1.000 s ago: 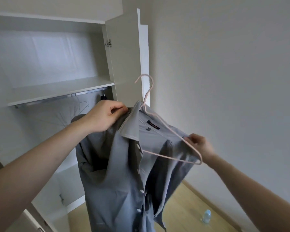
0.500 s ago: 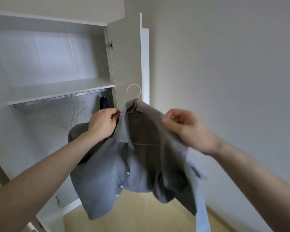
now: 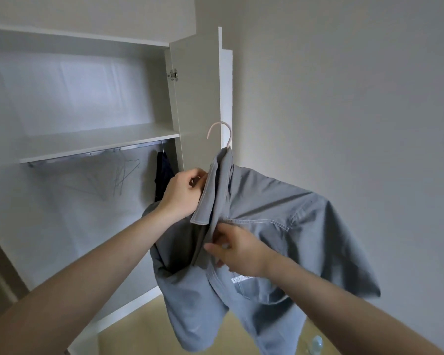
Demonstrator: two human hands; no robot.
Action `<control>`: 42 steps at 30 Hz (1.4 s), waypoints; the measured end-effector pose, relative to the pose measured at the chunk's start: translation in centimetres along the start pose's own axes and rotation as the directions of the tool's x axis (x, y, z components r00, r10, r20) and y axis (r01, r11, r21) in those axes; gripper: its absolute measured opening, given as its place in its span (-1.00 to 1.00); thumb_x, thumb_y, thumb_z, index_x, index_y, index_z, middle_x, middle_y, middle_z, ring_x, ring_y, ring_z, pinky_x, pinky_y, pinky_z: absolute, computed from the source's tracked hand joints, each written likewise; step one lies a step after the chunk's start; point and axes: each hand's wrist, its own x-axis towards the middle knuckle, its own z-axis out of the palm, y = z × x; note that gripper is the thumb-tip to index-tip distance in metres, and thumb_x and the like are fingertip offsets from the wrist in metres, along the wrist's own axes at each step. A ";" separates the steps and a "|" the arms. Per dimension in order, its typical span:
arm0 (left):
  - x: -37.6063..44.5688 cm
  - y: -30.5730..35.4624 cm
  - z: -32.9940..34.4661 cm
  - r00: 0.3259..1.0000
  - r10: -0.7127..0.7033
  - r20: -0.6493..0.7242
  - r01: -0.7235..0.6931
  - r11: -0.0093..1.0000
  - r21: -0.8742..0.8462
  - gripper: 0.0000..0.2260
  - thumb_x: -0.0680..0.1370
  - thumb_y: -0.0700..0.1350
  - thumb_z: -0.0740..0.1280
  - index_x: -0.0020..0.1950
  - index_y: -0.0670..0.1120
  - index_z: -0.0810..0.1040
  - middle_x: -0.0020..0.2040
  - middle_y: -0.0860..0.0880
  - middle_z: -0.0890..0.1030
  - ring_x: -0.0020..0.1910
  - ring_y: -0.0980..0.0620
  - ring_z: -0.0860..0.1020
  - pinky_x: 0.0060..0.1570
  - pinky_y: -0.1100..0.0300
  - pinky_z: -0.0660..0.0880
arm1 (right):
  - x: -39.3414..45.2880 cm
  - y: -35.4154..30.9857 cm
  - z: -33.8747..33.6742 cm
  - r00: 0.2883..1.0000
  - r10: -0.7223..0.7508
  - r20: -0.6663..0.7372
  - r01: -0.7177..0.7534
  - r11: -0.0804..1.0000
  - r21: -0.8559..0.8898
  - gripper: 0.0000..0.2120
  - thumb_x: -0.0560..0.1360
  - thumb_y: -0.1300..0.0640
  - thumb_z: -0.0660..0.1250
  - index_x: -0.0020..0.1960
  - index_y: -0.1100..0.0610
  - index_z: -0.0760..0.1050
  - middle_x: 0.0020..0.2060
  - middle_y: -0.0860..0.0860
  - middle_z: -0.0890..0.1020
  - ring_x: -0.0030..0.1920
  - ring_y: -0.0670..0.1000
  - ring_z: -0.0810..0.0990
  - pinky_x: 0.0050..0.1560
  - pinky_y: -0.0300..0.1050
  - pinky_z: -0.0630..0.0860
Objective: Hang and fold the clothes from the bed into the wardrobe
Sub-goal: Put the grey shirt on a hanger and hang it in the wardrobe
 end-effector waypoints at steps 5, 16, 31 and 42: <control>-0.2 -1.6 -1.3 0.999 -0.005 0.036 0.008 0.996 -0.093 -0.83 0.67 -0.08 0.30 -0.05 0.06 0.65 -0.10 0.06 0.70 -0.01 -0.02 0.65 0.06 -0.05 0.55 | -3.4 1.7 -5.5 0.984 -0.071 -0.162 0.038 0.979 -0.201 -0.79 0.52 -0.25 0.41 0.01 -0.14 0.60 -0.14 -0.27 0.69 -0.21 -0.23 0.67 -0.09 -0.25 0.56; 0.0 -1.5 -0.6 0.994 0.001 0.111 0.002 1.000 -0.029 -0.82 0.68 -0.10 0.29 0.04 0.15 0.65 -0.01 0.16 0.69 0.03 0.18 0.63 0.10 0.11 0.56 | -2.4 11.2 -14.2 0.985 -0.004 -0.172 -0.053 0.944 -0.327 -0.87 0.63 -0.16 0.27 -0.04 -0.20 0.55 -0.20 -0.26 0.63 -0.18 -0.19 0.58 -0.05 -0.07 0.55; 0.4 -2.9 2.2 0.939 -0.306 -0.155 0.331 0.927 0.175 -0.69 0.65 0.17 0.22 0.29 0.13 0.62 0.23 0.08 0.54 0.29 0.09 0.46 0.31 0.17 0.36 | 4.4 14.2 -8.6 0.981 -0.114 -0.159 0.137 0.980 0.144 -0.66 0.68 -0.07 0.23 -0.21 0.05 0.51 -0.34 0.03 0.59 -0.32 -0.05 0.53 -0.23 -0.11 0.47; 5.3 -10.7 1.1 0.915 -0.398 -0.070 0.404 0.892 0.202 -0.72 0.53 0.09 0.45 0.17 0.03 0.56 0.00 0.06 0.67 -0.05 0.05 0.64 0.03 -0.05 0.64 | 15.9 11.2 -0.8 0.987 -0.081 -0.136 0.111 0.966 0.234 -0.71 0.71 0.06 0.19 -0.17 0.05 0.48 -0.31 -0.05 0.56 -0.28 -0.12 0.53 -0.25 -0.31 0.41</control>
